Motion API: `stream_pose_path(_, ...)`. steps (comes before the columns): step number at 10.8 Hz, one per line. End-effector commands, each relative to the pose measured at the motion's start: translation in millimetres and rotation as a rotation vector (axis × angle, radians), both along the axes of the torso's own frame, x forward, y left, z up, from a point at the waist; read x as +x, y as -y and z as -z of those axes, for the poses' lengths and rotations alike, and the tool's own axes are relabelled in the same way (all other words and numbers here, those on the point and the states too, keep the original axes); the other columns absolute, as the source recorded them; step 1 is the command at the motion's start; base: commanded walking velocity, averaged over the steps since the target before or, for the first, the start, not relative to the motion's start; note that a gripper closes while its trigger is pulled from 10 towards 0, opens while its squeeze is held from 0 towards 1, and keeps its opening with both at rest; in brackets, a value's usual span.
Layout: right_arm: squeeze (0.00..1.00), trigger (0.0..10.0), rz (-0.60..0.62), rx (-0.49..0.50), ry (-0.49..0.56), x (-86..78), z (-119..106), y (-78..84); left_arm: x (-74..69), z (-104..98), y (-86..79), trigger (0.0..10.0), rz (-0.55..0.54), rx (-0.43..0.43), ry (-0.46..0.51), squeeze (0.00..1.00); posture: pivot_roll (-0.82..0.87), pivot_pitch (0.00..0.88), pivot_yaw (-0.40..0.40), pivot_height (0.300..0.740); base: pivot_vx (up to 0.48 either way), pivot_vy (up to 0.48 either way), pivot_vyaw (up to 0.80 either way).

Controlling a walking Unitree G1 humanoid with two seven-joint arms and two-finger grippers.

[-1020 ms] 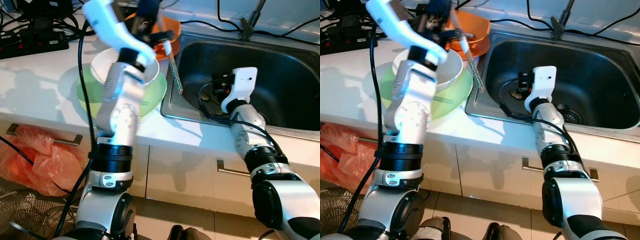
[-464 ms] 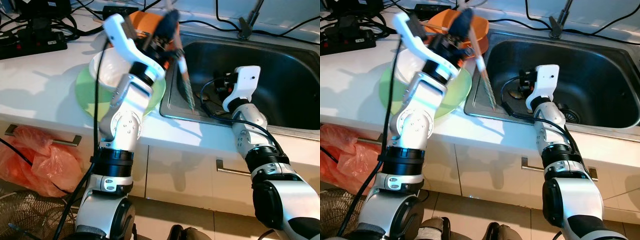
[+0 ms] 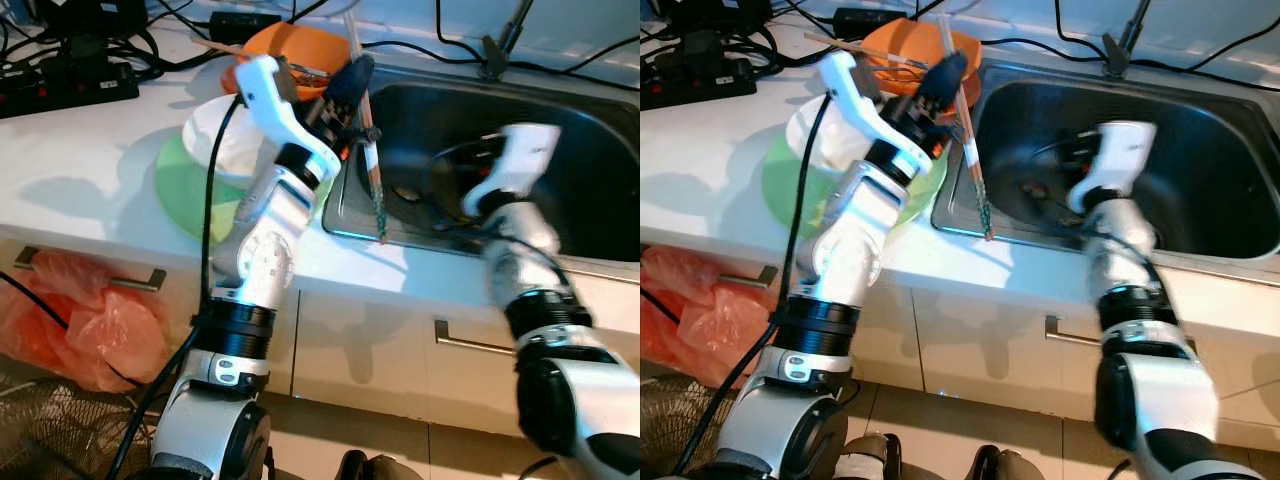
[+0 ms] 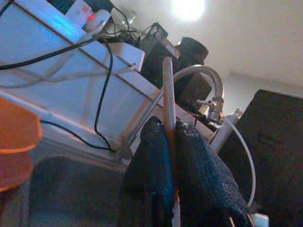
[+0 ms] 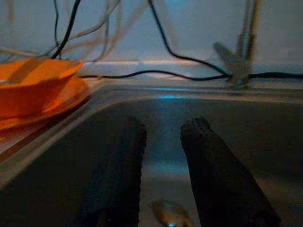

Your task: Kitchen organization

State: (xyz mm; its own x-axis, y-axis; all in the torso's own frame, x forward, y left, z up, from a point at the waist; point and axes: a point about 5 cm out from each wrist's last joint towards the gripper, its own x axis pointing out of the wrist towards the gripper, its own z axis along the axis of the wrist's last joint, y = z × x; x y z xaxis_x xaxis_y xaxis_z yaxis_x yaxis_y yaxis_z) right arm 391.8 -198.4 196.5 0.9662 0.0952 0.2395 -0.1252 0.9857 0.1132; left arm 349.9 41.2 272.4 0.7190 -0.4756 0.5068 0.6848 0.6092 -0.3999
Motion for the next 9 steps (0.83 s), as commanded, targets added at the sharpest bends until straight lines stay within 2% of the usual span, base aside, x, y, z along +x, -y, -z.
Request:
stream_pose_path(1,0.00,10.0,0.009,0.013,0.010,-2.2,-0.9,5.0,-10.9,2.9,34.0,10.0,0.075,-0.047,-0.026,0.00,0.16,0.122,-0.052,0.740,0.000,0.000,0.00)
stream_pose_path(3,0.00,10.0,-0.007,0.023,0.027,-2.0,-5.7,3.9,-8.9,1.7,33.3,10.0,0.026,0.003,0.004,0.00,0.17,0.128,-0.052,0.740,0.000,0.000,0.00)
stream_pose_path(5,0.00,10.0,-0.143,0.078,0.034,-2.7,-9.0,-13.2,-1.0,-4.4,31.5,10.0,-0.069,0.042,0.043,0.00,0.17,0.135,-0.052,0.740,0.000,0.000,0.00)
stream_pose_path(6,0.00,10.0,-0.167,0.080,0.036,-3.3,-9.7,-15.9,-0.1,-5.6,31.5,10.0,-0.078,0.044,0.051,0.00,0.17,0.135,-0.052,0.740,0.000,0.000,0.00)
stream_pose_path(7,0.00,10.0,-0.259,0.054,0.044,-7.4,-8.8,-26.4,3.0,-12.6,30.7,10.0,-0.104,0.039,0.075,0.00,0.16,0.141,-0.053,0.740,0.000,0.000,0.00)
stream_pose_path(9,0.00,10.0,-0.270,0.045,0.043,-8.5,-7.5,-28.9,3.4,-17.3,30.2,10.0,-0.103,0.003,0.077,0.00,0.16,0.143,-0.052,0.740,0.000,0.000,0.00)
